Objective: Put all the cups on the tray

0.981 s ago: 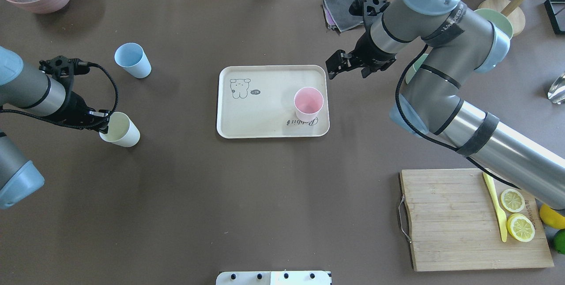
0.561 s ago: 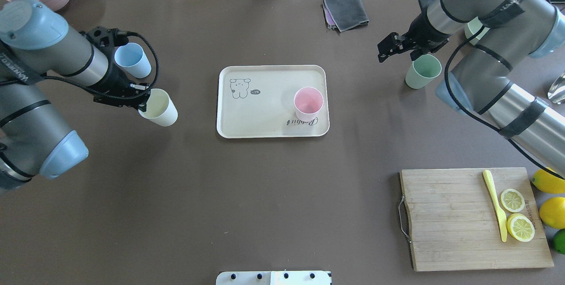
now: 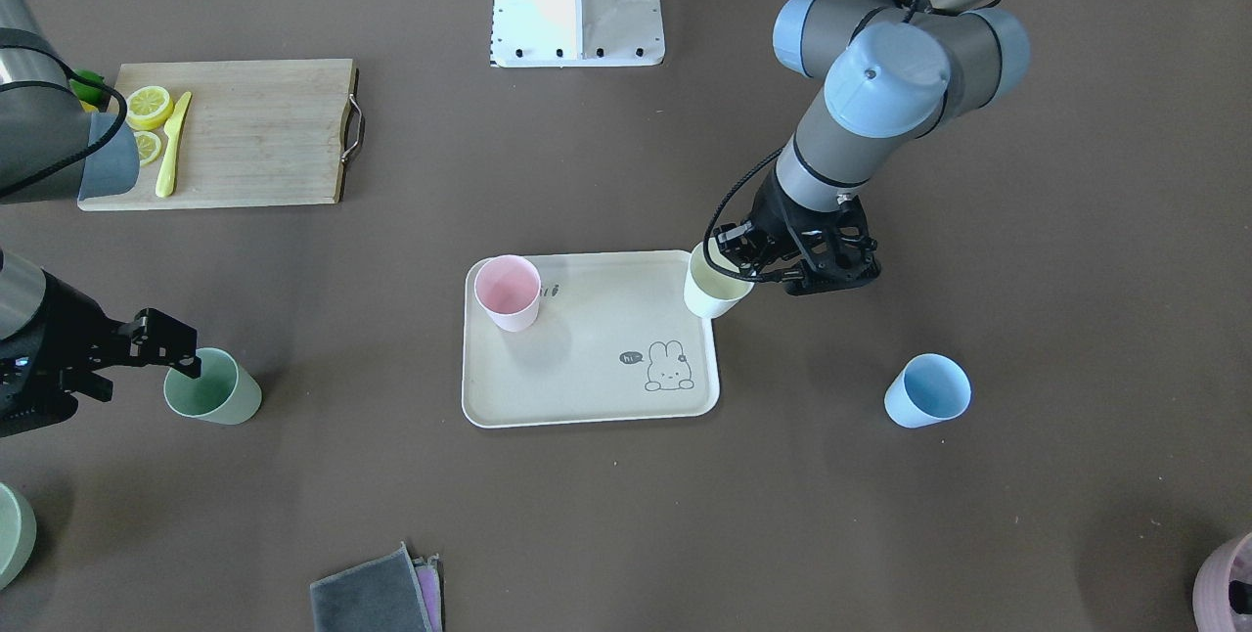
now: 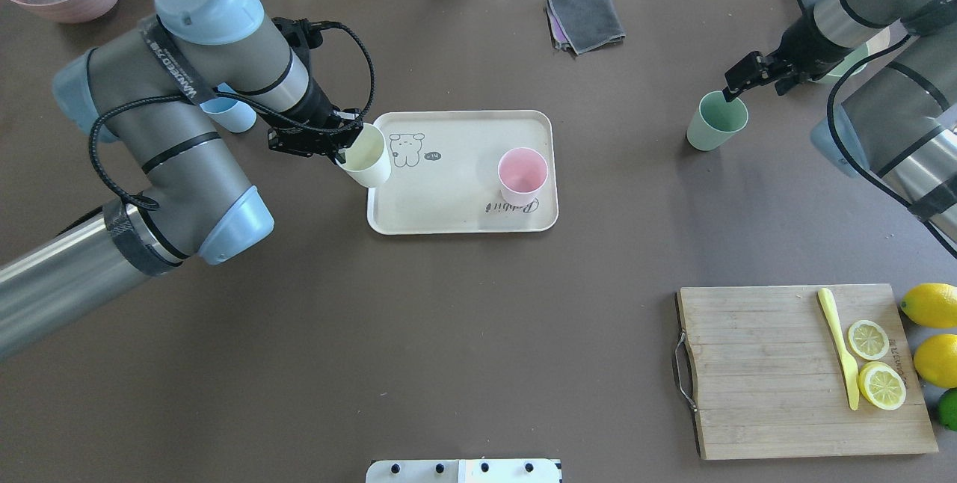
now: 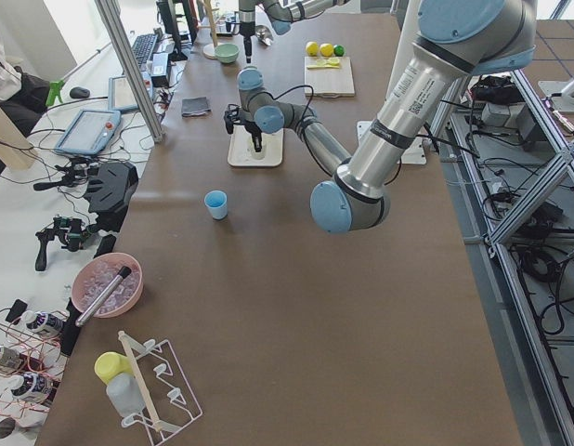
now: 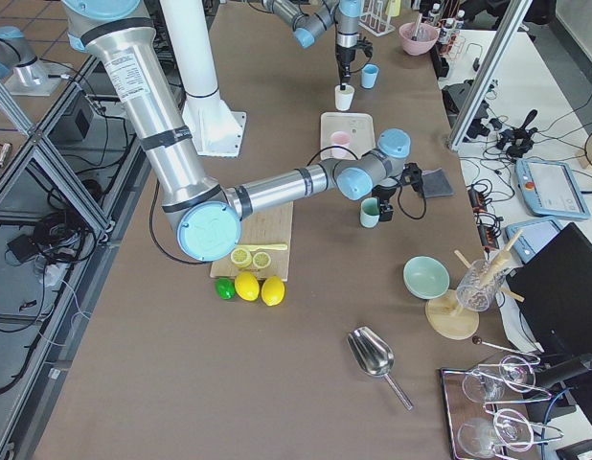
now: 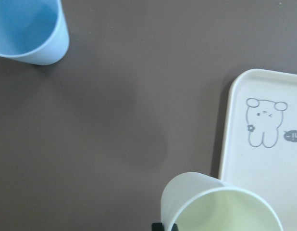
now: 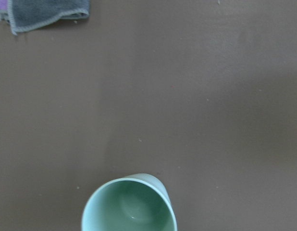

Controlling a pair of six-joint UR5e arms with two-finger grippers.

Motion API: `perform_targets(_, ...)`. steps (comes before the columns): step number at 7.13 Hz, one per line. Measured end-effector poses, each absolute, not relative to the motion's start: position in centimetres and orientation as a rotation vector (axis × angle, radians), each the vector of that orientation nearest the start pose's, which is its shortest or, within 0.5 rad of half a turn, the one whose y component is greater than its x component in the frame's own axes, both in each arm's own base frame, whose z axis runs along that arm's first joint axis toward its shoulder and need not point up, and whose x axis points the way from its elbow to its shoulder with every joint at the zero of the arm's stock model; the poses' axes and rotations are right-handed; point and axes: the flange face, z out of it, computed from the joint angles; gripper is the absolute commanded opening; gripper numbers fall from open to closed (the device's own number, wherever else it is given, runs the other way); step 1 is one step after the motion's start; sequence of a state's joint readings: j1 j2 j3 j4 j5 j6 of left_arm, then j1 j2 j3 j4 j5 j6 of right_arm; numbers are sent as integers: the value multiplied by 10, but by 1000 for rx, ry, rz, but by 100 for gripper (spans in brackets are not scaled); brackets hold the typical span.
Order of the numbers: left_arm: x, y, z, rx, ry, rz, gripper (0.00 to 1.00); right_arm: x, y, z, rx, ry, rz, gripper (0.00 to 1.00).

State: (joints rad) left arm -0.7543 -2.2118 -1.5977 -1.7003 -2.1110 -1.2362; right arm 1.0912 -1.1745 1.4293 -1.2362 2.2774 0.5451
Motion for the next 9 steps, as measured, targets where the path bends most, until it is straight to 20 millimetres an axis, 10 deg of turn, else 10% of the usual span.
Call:
perform_targets(1, 467, -531, 249, -21, 928, -172, 0, -250, -625, 480, 140, -855, -147, 90)
perform_targets(2, 482, -529, 252, -19, 936, -175, 87, -257, -626, 492, 123, -838, -146, 78)
perform_targets(3, 492, -527, 255, -18, 942, -174, 98, -265, -625, 499, 110, -826, -146, 1)
perform_targets(6, 467, -540, 241, 3, 963, -183, 98, -276, -630, 488, 99, -838, -153, 0)
perform_targets(9, 326, -584, 290, 89, 904, -48, 98, -286, -636, 468, 65, -853, -164, 0)
